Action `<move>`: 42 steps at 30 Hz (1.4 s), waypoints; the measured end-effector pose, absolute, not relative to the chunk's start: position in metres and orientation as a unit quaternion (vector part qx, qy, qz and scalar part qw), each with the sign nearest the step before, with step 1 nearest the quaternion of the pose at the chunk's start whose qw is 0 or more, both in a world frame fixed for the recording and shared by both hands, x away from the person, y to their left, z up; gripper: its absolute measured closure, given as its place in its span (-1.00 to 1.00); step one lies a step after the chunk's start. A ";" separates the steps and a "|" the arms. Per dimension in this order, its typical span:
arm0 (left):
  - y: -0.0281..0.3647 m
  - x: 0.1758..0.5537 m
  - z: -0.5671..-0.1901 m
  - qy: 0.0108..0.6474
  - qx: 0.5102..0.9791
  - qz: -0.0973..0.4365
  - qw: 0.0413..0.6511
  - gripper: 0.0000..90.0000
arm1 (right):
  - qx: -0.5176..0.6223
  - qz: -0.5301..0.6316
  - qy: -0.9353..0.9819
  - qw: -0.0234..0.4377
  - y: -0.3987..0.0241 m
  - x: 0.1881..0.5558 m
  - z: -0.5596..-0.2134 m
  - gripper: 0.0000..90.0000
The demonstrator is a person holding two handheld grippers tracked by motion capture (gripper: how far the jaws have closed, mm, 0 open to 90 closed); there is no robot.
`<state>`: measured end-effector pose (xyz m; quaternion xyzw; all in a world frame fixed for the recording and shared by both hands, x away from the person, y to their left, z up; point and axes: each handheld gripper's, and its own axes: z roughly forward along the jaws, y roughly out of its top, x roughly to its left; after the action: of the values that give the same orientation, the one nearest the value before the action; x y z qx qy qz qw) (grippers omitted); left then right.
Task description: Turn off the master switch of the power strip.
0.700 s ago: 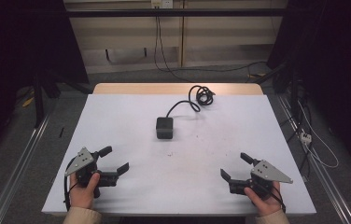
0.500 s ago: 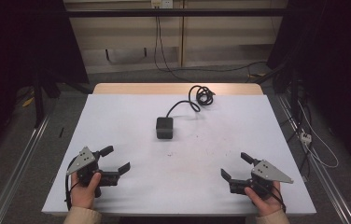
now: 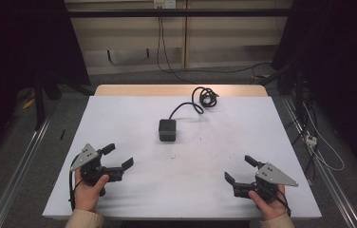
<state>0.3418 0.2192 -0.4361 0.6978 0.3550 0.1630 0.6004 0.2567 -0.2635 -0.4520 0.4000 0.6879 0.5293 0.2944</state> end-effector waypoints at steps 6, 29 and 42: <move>0.217 0.348 -0.436 0.366 0.697 0.165 0.594 -0.93 | 0.400 0.529 0.688 0.294 -0.263 0.257 -0.452 -0.86; 0.197 0.366 -0.434 0.371 0.701 0.172 0.584 -0.92 | 0.392 0.531 0.690 0.296 -0.262 0.257 -0.450 -0.86; 0.188 0.371 -0.433 0.369 0.705 0.174 0.580 -0.92 | 0.391 0.532 0.690 0.296 -0.262 0.256 -0.450 -0.86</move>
<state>0.3710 0.1880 -0.4329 0.7054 0.3687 0.1740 0.5797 0.2565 -0.2620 -0.4498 0.3912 0.6902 0.5321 0.2957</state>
